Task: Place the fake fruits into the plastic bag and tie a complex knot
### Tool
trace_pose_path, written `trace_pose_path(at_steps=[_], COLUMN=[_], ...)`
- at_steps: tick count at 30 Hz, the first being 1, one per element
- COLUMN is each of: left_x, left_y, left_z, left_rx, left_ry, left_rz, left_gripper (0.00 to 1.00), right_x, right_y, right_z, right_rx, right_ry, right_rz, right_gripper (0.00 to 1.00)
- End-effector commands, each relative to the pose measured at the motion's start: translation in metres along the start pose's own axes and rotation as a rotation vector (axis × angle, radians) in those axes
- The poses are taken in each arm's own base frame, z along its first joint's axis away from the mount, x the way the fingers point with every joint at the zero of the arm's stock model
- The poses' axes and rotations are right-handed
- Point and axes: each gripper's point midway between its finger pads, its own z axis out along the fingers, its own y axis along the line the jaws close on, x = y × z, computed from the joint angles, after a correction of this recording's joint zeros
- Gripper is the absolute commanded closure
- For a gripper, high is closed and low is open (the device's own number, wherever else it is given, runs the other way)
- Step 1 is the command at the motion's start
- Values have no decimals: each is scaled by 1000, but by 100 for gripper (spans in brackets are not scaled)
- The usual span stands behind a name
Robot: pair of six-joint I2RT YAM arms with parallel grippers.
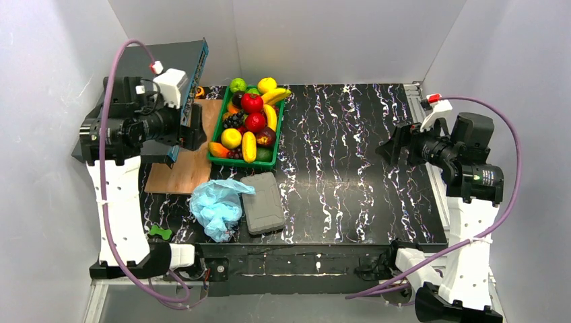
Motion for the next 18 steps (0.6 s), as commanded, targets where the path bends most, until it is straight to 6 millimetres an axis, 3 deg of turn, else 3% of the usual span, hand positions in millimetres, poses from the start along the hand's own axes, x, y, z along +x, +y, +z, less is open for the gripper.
trace_pose_path(at_steps=[1, 2, 3, 4, 7, 10, 13, 15, 18], left_x=[-8, -4, 0, 7, 28, 61, 111, 147, 202], left_y=[-47, -63, -64, -81, -106, -125, -131, -133, -115], left_z=[6, 14, 22, 29, 55, 74, 81, 75, 64], left_rx=[209, 241, 230, 264, 291, 321, 364, 429, 478], left_ry=[35, 73, 108, 140, 237, 349, 482, 567, 713], left_rz=[266, 353, 406, 491, 677, 829, 912, 952, 1010], left_gripper=[1, 1, 0, 0, 1, 1, 1, 1, 1], right_x=[5, 6, 8, 10, 16, 23, 31, 38, 47], right_y=[15, 18, 21, 23, 24, 22, 18, 16, 14], right_z=[1, 1, 1, 1, 2, 5, 6, 7, 9], right_rx=[-96, -118, -139, -155, -177, -179, -172, -166, -169], right_ry=[4, 7, 15, 23, 47, 70, 89, 102, 123], right_rz=[-14, -20, -28, -34, -50, -48, -52, -62, -66], right_gripper=[0, 0, 0, 0, 0, 0, 0, 0, 0])
